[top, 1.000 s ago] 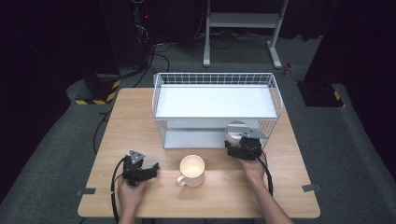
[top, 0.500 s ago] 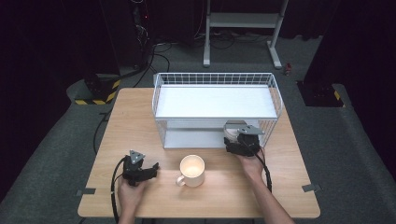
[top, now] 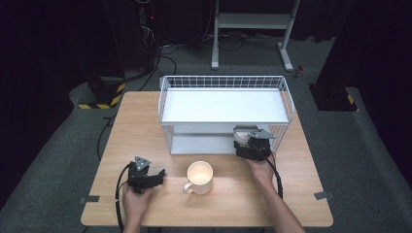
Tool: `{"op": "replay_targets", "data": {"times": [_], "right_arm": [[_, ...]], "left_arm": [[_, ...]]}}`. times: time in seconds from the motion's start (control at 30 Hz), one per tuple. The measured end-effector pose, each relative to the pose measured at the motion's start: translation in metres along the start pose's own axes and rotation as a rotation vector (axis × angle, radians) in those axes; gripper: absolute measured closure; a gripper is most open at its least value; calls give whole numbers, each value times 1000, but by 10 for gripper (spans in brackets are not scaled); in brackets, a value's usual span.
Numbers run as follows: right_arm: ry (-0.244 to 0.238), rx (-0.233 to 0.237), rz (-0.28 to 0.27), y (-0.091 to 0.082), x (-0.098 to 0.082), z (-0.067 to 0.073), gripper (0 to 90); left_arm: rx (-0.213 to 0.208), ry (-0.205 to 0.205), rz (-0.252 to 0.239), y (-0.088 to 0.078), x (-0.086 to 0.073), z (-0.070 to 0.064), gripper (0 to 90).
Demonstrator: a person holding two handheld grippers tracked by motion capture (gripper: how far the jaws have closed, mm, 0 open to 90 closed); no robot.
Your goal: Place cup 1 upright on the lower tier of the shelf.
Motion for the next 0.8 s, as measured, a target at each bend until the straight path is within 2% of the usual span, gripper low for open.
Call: {"op": "replay_targets", "data": {"times": [0.13, 0.4, 0.6, 0.8], "right_arm": [[8, 19, 28, 0, -3, 1, 133], [1, 23, 52, -4, -4, 0, 119], [7, 16, 73, -11, -7, 0, 145], [10, 10, 76, -19, -14, 2, 224]], "left_arm": [[0, 1, 0, 0, 0, 0, 186], [0, 1, 0, 0, 0, 0, 185], [1, 1, 0, 0, 0, 0, 185], [1, 0, 0, 0, 0, 0, 185]]}}
Point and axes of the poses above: each handheld gripper's, and its own axes: y roughly forward along the jaws, x roughly out of its top, z roughly to its left, the point moved 3 cm from there along y, roughly forward along the jaws, and after that the axes turned 12 degrees about -y, right-handed, at the moved point
